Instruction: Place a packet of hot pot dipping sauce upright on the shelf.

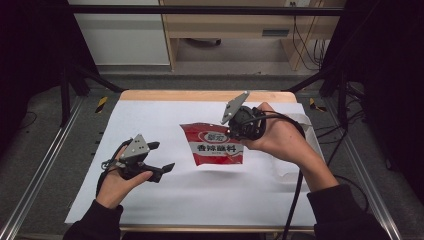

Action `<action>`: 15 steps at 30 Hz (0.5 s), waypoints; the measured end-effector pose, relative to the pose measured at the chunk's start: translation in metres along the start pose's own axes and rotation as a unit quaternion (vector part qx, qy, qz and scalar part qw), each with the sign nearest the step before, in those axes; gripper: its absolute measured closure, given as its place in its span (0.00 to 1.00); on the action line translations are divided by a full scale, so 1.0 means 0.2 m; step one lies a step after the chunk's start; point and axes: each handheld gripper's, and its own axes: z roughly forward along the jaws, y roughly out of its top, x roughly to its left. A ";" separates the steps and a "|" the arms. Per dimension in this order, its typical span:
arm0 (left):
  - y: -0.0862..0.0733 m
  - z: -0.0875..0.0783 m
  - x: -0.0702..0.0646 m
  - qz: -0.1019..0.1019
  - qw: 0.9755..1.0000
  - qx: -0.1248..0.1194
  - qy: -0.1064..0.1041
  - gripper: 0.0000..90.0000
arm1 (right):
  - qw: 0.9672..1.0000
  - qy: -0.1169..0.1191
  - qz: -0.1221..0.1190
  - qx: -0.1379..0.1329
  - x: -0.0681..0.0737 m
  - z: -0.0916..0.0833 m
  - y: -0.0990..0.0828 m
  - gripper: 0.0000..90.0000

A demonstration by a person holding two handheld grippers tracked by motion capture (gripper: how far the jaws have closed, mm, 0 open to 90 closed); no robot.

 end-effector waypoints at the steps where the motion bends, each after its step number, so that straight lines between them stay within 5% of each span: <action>1: -0.02 0.00 0.00 -0.004 1.000 0.001 0.002 0.13 | 1.000 -0.003 0.000 0.000 0.00 -0.01 0.00 0.99; 15: -0.20 0.00 0.06 -0.047 0.998 0.008 0.048 0.09 | 0.999 -0.027 0.022 -0.011 -0.08 -0.16 -0.07 0.99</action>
